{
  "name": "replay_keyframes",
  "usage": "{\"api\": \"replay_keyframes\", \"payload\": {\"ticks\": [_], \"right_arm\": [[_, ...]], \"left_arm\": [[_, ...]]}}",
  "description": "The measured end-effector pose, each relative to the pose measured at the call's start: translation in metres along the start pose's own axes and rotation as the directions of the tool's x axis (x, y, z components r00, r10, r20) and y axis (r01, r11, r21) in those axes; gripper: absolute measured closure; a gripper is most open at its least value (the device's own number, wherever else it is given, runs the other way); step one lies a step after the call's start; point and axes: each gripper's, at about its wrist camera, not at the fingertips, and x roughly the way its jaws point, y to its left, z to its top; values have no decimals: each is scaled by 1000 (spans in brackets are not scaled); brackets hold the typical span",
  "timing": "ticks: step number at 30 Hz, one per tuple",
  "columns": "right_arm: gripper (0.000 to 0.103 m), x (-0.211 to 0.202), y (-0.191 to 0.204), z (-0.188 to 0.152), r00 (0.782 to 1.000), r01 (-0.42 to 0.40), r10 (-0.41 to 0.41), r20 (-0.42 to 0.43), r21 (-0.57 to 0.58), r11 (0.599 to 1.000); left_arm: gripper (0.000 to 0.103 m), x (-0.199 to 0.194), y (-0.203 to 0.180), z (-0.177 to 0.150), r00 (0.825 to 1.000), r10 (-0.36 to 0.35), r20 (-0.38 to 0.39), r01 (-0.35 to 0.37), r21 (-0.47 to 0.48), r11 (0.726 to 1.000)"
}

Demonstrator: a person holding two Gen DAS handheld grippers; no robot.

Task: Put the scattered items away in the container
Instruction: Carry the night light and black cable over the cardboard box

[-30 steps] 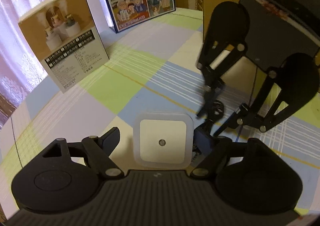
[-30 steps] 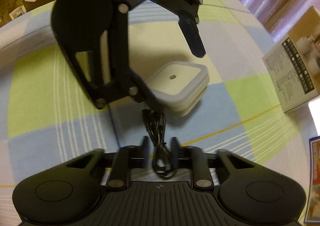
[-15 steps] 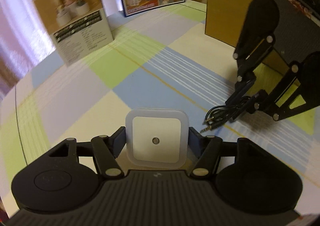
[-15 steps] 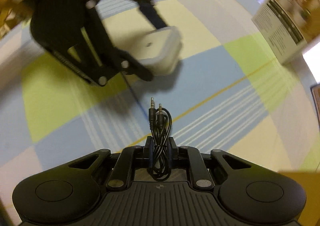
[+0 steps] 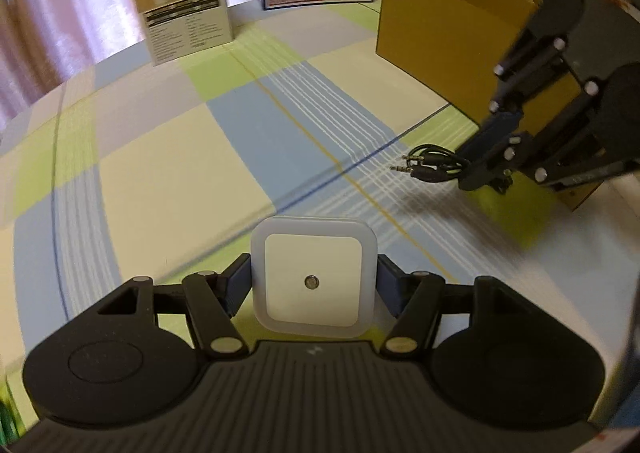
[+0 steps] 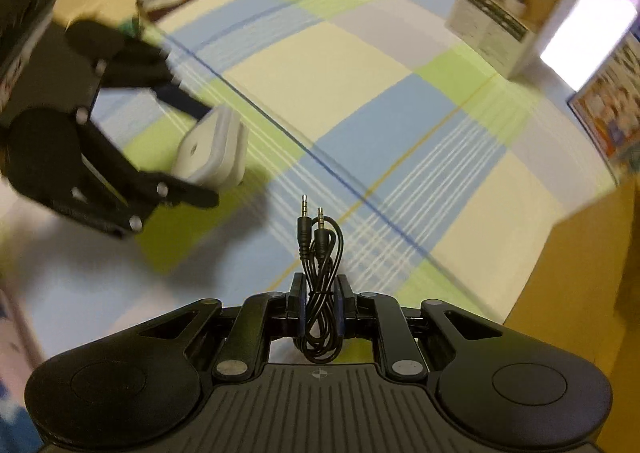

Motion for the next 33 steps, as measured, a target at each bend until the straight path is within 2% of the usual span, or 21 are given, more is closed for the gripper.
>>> {"api": "replay_keyframes", "payload": {"ticks": [8,13,23,33], "right_arm": [[93,-62,30,-43,991,-25,1,130,181,983],[93,-104,37,-69,978,1,-49,202,231,973],[93,-183,19,-118,940,37,-150,305,346,937],[93,-232,-29,-180,913,74,-251,322,475,877]], "left_arm": [[42,-59,-38,-19,998,63,13,-61,-131,990],[42,-87,-63,-21,996,86,37,-79,-163,983],[42,-123,-120,2,990,100,96,-87,-137,987],[42,-119,-184,43,991,29,132,-16,-100,995]]}}
